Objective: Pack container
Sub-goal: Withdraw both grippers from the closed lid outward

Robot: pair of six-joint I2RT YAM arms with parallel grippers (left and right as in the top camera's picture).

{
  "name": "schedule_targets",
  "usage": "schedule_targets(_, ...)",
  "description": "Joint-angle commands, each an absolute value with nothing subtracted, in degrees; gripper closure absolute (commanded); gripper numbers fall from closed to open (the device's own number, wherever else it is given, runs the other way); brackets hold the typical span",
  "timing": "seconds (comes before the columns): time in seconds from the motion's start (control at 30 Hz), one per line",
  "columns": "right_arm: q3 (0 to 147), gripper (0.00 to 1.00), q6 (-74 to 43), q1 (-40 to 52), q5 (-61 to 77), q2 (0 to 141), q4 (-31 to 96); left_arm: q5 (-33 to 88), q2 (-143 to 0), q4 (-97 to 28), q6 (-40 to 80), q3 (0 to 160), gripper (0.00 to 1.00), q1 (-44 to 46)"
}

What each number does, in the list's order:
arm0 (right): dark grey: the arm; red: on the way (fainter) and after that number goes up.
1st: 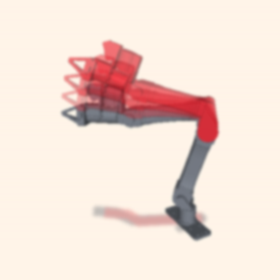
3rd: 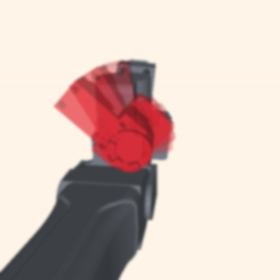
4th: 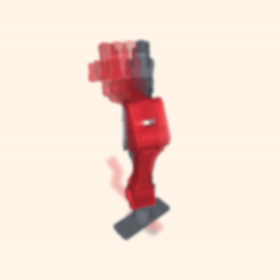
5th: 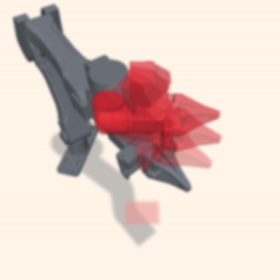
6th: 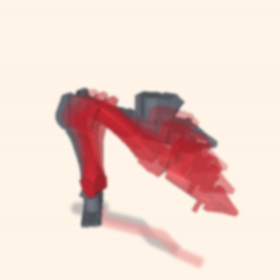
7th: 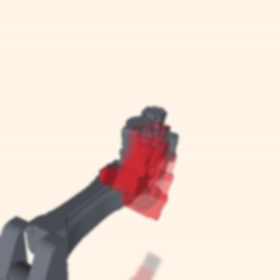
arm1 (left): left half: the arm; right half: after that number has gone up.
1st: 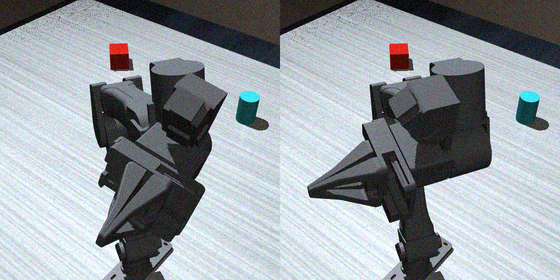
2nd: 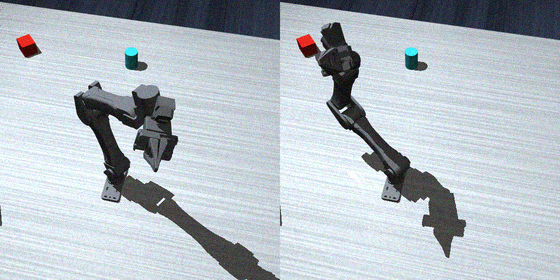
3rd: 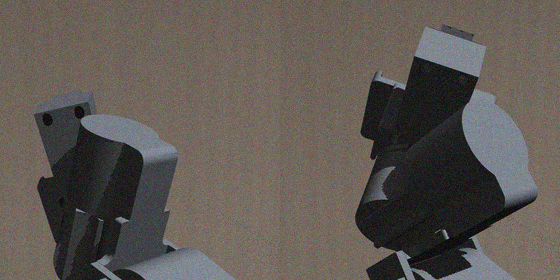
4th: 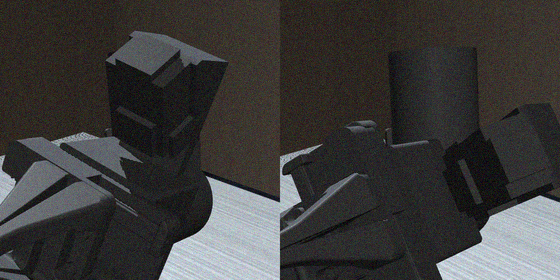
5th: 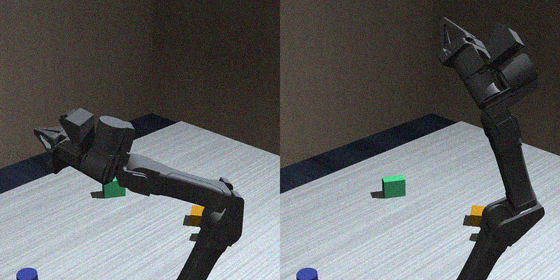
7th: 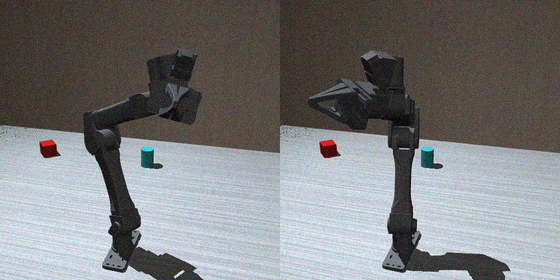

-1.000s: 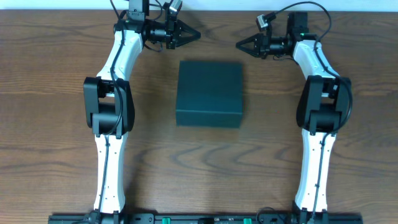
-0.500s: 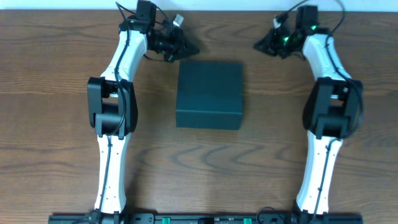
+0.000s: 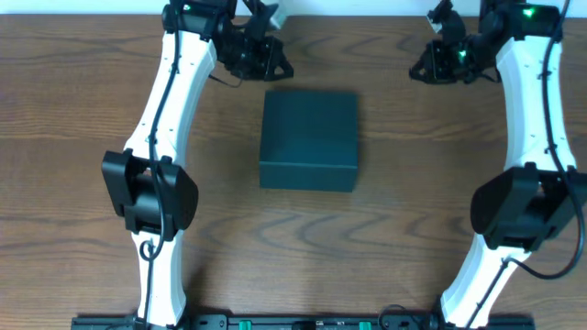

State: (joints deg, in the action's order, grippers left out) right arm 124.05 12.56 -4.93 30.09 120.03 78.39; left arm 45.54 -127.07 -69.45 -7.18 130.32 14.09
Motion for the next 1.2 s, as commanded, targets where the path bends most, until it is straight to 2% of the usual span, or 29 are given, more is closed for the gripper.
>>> schedule_targets(0.0,123.94,0.98,18.59,-7.16,33.15,114.15,79.24,45.69,-128.14,-72.66,-17.87,129.82,0.94,15.20)
schedule_targets(0.2,118.93,0.98,26.02,-10.24,40.14,103.13,80.14,49.80,-128.16,-77.14,-25.41,129.10,0.94,15.53)
schedule_targets(0.5,94.13,0.98,28.36,-10.90,45.58,86.08,71.16,50.98,-128.16,-71.68,-28.27,120.07,0.94,16.91)
schedule_targets(0.67,82.67,0.99,28.42,-10.50,54.50,83.99,72.14,51.24,-128.16,-65.06,-26.72,114.52,0.94,16.93)
schedule_targets(1.0,64.69,0.98,29.39,-3.68,54.46,84.01,69.32,50.96,-128.25,-54.46,-21.91,107.42,0.94,16.93)
schedule_targets(1.07,61.60,0.99,26.15,-0.78,54.37,84.01,64.25,50.87,-128.66,-53.65,-21.26,107.35,0.94,16.93)
schedule_targets(1.17,56.80,0.98,14.59,3.42,50.52,84.01,52.66,51.11,-130.02,-53.54,-20.45,107.35,0.94,16.93)
